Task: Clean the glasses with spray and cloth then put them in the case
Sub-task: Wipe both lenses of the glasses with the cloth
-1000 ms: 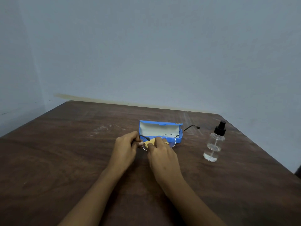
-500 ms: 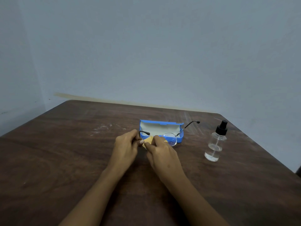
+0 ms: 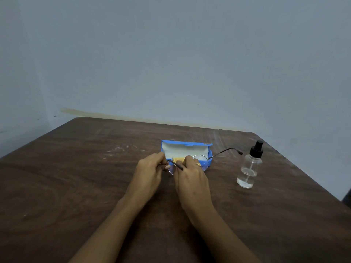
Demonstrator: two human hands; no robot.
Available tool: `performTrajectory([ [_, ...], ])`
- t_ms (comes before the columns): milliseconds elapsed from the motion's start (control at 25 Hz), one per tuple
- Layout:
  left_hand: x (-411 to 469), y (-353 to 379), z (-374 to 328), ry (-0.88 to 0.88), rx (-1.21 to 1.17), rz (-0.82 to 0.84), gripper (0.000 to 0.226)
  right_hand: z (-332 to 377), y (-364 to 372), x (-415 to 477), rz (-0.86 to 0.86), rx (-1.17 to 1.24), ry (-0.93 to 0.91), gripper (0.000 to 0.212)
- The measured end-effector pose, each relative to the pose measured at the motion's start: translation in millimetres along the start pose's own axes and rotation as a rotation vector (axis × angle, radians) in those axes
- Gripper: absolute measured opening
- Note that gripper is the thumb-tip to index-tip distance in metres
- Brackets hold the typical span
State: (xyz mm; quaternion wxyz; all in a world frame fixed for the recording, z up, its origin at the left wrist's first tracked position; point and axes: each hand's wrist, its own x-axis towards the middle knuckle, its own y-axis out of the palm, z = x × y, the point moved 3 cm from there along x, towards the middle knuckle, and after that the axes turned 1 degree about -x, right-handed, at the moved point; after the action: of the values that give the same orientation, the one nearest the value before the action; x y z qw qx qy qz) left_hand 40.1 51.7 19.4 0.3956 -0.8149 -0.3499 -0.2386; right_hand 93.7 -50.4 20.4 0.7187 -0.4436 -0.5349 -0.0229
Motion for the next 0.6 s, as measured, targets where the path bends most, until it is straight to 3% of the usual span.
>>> performTrajectory([
  [160,2.2,-0.5,4.4,-0.011,0.042,-0.038,0.011,-1.5,0.3,-0.9,0.004,0.076,-0.095,0.017],
  [320,2.1,-2.1,4.5,-0.061,0.021,-0.077,0.013,0.1,-4.6,-1.3,0.020,0.104,-0.172,0.026],
  [600,2.4,-5.3,3.8,-0.085,-0.004,-0.122,0.031,1.7,-8.1,-4.3,0.026,0.075,-0.167,0.015],
])
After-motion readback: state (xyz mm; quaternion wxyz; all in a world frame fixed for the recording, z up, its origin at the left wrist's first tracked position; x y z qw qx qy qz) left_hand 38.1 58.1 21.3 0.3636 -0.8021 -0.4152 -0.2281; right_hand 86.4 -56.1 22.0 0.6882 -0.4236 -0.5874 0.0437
